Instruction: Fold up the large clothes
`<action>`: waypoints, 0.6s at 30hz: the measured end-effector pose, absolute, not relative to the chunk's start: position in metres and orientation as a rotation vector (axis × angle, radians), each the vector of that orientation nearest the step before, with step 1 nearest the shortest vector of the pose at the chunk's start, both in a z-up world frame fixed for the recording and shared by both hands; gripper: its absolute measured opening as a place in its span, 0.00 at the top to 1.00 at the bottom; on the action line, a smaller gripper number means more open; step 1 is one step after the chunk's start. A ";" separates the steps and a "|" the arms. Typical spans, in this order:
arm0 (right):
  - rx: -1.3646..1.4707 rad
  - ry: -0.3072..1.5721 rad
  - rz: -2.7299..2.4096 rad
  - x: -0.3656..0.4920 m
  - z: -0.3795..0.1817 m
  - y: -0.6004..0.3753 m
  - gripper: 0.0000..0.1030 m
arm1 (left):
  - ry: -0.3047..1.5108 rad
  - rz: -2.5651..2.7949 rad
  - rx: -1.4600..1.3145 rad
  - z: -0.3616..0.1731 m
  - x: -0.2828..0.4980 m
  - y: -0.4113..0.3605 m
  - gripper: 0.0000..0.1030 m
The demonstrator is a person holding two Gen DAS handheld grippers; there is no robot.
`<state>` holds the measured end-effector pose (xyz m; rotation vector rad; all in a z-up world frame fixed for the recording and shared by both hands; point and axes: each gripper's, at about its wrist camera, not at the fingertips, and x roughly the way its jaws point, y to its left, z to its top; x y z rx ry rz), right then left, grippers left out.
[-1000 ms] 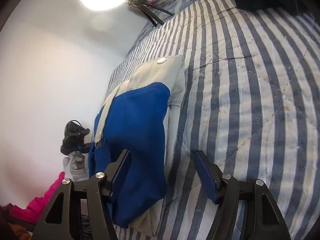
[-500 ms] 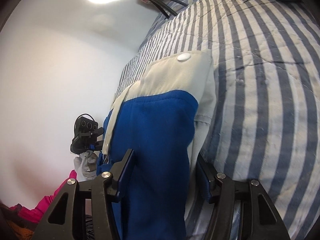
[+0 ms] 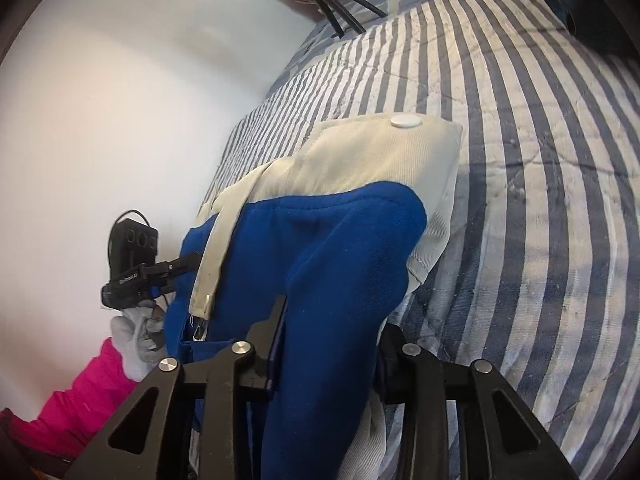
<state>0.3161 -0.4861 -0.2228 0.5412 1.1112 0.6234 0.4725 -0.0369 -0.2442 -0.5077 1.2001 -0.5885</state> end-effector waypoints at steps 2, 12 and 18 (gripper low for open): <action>0.497 1.102 0.600 0.315 -0.214 -0.477 0.70 | 1.187 -0.576 -0.465 -0.237 0.469 -0.043 0.58; 0.267 1.055 0.487 0.303 -0.164 -0.431 0.74 | 1.124 -0.545 -0.337 -0.203 0.447 -0.069 0.70; 0.131 0.995 0.439 0.285 -0.134 -0.421 0.76 | 1.074 -0.563 -0.258 -0.177 0.429 -0.097 0.73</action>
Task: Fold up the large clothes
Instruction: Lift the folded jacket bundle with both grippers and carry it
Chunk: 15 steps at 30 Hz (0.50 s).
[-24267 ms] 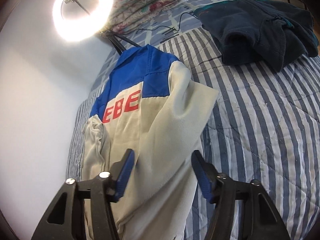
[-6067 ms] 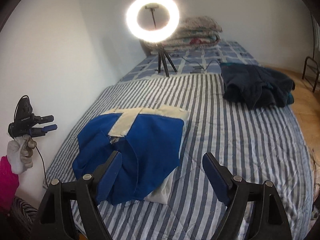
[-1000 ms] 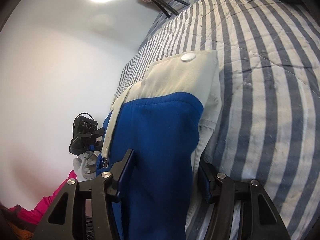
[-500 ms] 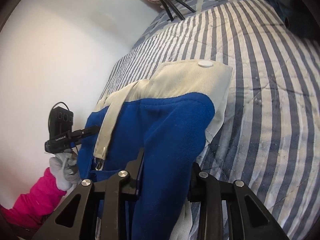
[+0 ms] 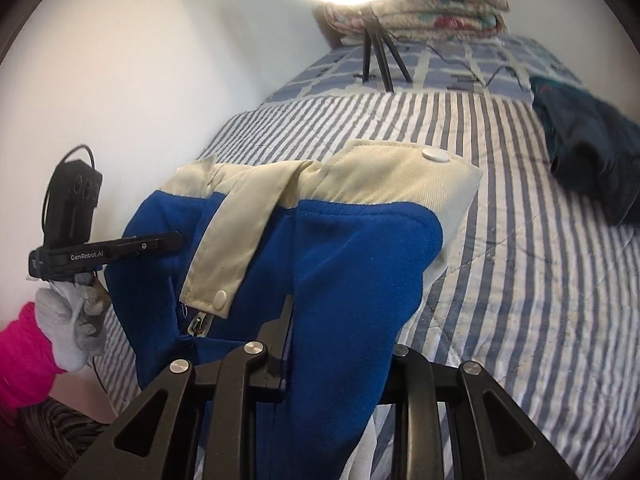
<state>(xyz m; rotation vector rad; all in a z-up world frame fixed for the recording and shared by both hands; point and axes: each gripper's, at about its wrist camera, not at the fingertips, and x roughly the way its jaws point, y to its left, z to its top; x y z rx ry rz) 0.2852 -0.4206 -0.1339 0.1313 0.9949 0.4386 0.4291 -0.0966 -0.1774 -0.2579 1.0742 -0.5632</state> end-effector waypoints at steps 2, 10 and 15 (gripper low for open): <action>0.094 0.981 0.416 0.280 -0.124 -0.418 0.76 | 1.061 -0.576 -0.244 -0.170 0.422 -0.104 0.73; -0.035 0.936 0.342 0.254 -0.090 -0.426 0.76 | 1.034 -0.615 -0.198 -0.149 0.399 -0.131 0.74; -0.088 0.898 0.304 0.241 -0.071 -0.440 0.76 | 1.011 -0.652 -0.166 -0.134 0.390 -0.155 0.74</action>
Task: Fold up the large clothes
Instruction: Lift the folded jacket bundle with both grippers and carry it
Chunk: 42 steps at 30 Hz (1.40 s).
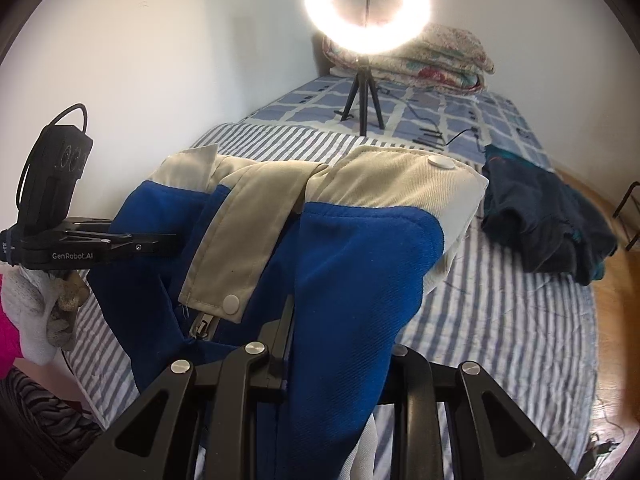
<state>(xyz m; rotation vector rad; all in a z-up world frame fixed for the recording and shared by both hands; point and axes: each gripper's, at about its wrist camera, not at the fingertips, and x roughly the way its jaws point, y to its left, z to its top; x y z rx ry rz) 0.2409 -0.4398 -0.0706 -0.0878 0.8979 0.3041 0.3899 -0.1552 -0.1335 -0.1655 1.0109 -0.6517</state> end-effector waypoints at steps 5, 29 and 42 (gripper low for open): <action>-0.095 0.879 0.263 0.237 -0.056 -0.464 0.76 | 0.995 -0.695 -0.151 -0.122 0.391 -0.187 0.74; -0.118 0.781 0.013 0.313 -0.012 -0.625 0.77 | 0.866 -0.936 -0.097 -0.090 0.500 -0.400 0.74; -0.076 0.717 -0.028 0.423 -0.001 -0.715 0.77 | 0.794 -0.941 -0.087 -0.072 0.608 -0.504 0.74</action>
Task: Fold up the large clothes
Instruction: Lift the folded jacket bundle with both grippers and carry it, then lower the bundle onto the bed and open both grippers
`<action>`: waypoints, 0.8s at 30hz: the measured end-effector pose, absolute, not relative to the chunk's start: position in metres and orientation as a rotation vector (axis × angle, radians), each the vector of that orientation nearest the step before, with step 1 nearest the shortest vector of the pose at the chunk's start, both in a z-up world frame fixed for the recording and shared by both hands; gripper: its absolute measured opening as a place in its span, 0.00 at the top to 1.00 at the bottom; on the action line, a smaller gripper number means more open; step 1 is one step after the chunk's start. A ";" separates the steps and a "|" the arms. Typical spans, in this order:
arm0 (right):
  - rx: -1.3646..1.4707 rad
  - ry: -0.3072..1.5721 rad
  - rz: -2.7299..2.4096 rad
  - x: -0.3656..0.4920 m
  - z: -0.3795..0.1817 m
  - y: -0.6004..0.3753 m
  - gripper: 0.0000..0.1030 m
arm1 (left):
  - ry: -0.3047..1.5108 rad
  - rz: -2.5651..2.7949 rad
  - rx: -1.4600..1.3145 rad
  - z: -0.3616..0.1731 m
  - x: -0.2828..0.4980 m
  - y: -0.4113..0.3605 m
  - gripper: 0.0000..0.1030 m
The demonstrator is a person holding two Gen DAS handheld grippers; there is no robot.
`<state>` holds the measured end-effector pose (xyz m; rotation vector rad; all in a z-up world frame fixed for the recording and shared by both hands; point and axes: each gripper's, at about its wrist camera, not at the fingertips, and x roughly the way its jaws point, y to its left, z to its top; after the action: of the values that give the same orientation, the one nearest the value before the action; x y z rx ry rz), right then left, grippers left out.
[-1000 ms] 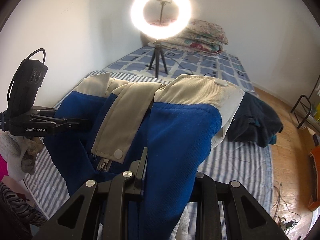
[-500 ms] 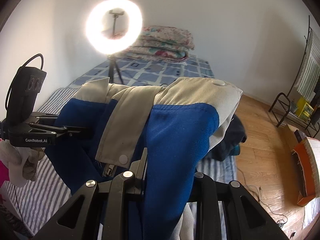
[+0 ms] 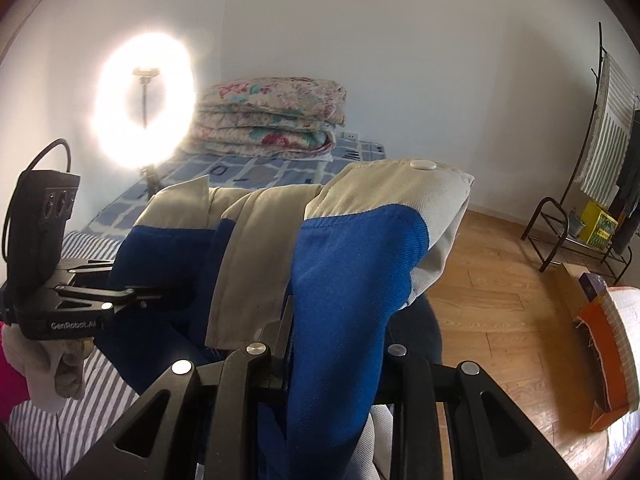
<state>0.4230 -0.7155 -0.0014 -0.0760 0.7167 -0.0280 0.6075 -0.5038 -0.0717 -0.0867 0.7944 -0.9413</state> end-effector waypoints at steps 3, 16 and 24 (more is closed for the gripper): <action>-0.074 0.718 -0.025 0.455 -0.010 -0.728 0.77 | 0.797 -0.929 -0.091 -0.078 0.630 -0.519 0.74; 0.008 0.768 0.038 0.541 -0.061 -0.774 0.78 | 0.862 -0.869 -0.088 -0.130 0.688 -0.550 0.74; 0.021 0.820 0.023 0.561 -0.090 -0.802 0.78 | 0.850 -0.838 -0.048 -0.146 0.695 -0.554 0.74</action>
<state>0.5610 -0.8017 -0.0899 0.0207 0.8199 0.0231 0.6951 -0.5541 -0.1461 -0.0481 0.8499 -0.8380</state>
